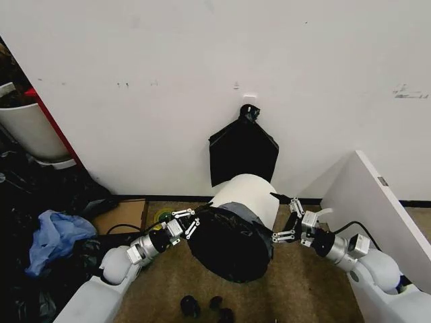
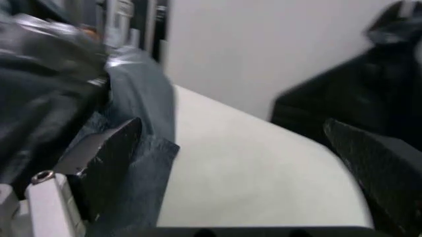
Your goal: Place the garbage bag over the trash bin.
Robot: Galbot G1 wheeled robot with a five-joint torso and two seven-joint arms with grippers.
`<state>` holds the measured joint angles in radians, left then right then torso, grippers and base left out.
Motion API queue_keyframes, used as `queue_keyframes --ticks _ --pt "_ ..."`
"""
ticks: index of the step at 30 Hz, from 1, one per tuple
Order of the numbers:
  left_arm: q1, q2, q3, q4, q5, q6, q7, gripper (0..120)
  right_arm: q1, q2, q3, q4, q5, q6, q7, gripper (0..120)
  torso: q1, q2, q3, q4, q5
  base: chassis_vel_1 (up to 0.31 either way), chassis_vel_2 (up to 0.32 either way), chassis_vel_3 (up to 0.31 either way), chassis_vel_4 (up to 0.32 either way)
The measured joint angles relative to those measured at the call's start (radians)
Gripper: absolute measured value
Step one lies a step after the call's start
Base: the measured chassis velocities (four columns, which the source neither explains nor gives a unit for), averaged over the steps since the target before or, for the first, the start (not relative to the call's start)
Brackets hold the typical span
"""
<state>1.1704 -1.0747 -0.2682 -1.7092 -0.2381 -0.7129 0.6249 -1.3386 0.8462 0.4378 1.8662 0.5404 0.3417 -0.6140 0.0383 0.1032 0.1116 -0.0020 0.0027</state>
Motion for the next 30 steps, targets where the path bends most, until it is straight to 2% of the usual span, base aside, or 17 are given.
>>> queue_keyframes --ticks 11,14,16,21,25,27,29,30 --pt "0.017 0.008 -0.003 -0.029 -0.031 0.023 0.025 1 0.019 0.013 -0.008 -0.036 -0.033 0.016 0.238 100 0.0 0.0 0.0 0.0 0.0 0.0 0.0 0.0 0.0" --pt "0.014 0.008 -0.005 -0.026 -0.035 0.03 0.024 1 0.021 0.013 -0.004 -0.046 -0.023 0.029 0.243 100 0.0 0.0 0.0 0.0 0.0 0.0 0.0 0.0 0.0" --pt "0.011 0.006 -0.005 -0.018 -0.044 0.037 0.015 1 0.02 0.013 -0.004 -0.047 0.008 0.052 0.227 100 0.0 0.0 0.0 0.0 0.0001 0.0 0.0 0.0 0.0" --pt "-0.002 -0.009 0.004 0.022 -0.08 0.096 -0.043 1 0.021 0.022 -0.012 -0.038 0.183 0.133 0.021 100 0.0 0.0 0.0 0.0 0.0 0.0 0.0 0.0 0.0" --pt "-0.003 -0.012 0.011 0.032 -0.098 0.12 -0.053 1 0.025 0.026 -0.012 -0.037 0.215 0.146 -0.017 100 0.0 0.0 0.0 0.0 -0.0001 0.0 0.0 0.0 0.0" --pt "0.004 -0.012 0.03 0.028 -0.138 0.249 -0.145 1 0.03 0.052 -0.012 -0.019 0.267 0.152 0.012 100 0.0 0.0 0.0 -0.0001 -0.0002 0.0 0.0 0.0 0.0" --pt "0.011 -0.006 0.036 0.002 -0.166 0.341 -0.214 1 0.024 0.078 -0.017 0.016 0.203 0.146 0.155 100 0.0 0.0 0.0 0.0001 -0.0003 0.0 0.0 0.0 0.0" --pt "0.011 -0.006 0.036 0.002 -0.166 0.341 -0.214 1 0.024 0.078 -0.017 0.016 0.203 0.146 0.155 100 0.0 0.0 0.0 0.0001 -0.0003 0.0 0.0 0.0 0.0"
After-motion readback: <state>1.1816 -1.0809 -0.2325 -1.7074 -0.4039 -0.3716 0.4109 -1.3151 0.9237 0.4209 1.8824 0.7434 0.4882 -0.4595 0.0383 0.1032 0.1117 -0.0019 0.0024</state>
